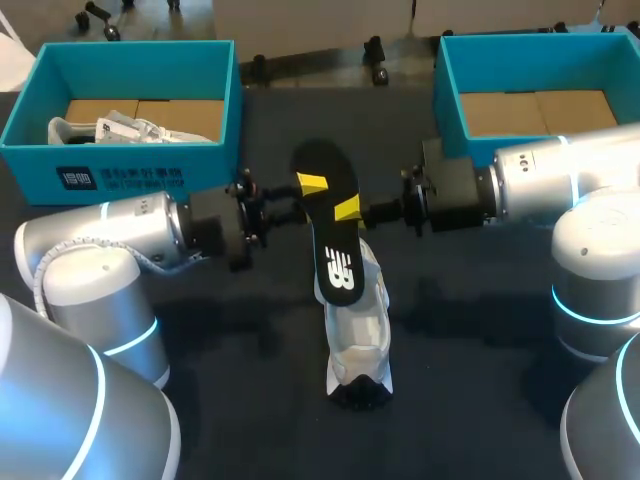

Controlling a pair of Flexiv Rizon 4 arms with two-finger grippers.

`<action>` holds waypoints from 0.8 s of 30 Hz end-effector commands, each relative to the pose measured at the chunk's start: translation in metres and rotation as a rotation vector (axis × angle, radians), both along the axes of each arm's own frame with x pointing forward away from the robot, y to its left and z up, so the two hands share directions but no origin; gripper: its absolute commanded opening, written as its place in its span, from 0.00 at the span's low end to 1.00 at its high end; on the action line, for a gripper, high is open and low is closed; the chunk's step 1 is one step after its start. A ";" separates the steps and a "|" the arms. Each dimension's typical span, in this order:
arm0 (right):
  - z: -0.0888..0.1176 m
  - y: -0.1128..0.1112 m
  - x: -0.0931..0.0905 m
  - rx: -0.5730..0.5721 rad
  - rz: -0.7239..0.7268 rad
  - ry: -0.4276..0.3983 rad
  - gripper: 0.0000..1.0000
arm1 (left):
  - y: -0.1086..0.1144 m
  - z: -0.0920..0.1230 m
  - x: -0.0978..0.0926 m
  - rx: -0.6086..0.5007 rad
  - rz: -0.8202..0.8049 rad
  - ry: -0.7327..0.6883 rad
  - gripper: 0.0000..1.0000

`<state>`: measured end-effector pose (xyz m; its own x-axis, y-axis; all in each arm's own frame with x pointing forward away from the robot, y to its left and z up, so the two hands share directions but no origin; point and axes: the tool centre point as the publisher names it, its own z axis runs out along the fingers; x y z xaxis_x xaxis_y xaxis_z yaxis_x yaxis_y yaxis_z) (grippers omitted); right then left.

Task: Take the shoe out of the shoebox, open the shoe tongue, remove and reinsert the insole, then place the shoe into the shoebox

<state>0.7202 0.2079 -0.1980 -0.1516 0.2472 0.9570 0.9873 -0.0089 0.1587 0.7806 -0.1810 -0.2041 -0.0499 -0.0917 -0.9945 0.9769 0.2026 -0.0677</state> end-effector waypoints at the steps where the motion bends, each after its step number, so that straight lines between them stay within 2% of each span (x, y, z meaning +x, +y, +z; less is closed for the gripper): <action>1: 0.000 0.002 0.000 -0.004 -0.003 0.001 0.00 | -0.003 -0.001 -0.003 0.001 -0.001 -0.002 0.29; 2: 0.000 0.002 0.000 -0.004 -0.003 0.001 0.00 | -0.003 -0.001 -0.003 0.001 -0.001 -0.003 0.25; 3: 0.000 0.002 0.000 -0.004 -0.003 0.001 0.00 | -0.004 -0.002 -0.003 0.002 -0.001 -0.006 0.15; 4: 0.000 0.002 0.000 -0.004 -0.003 0.001 0.00 | -0.004 -0.002 -0.003 0.003 0.001 -0.007 0.01; 17: 0.000 0.002 0.000 -0.004 -0.003 0.001 0.00 | -0.008 0.000 -0.006 0.020 0.008 -0.046 0.00; 18: 0.000 0.002 -0.001 -0.004 0.007 -0.003 0.23 | -0.008 0.001 -0.007 0.020 0.006 -0.047 0.00; 19: 0.000 0.002 -0.001 -0.006 0.020 -0.011 0.98 | -0.007 0.002 -0.007 0.019 0.004 -0.047 0.00; 24: 0.004 -0.007 -0.008 -0.053 0.054 -0.090 1.00 | 0.005 0.007 -0.014 0.028 -0.028 -0.048 0.00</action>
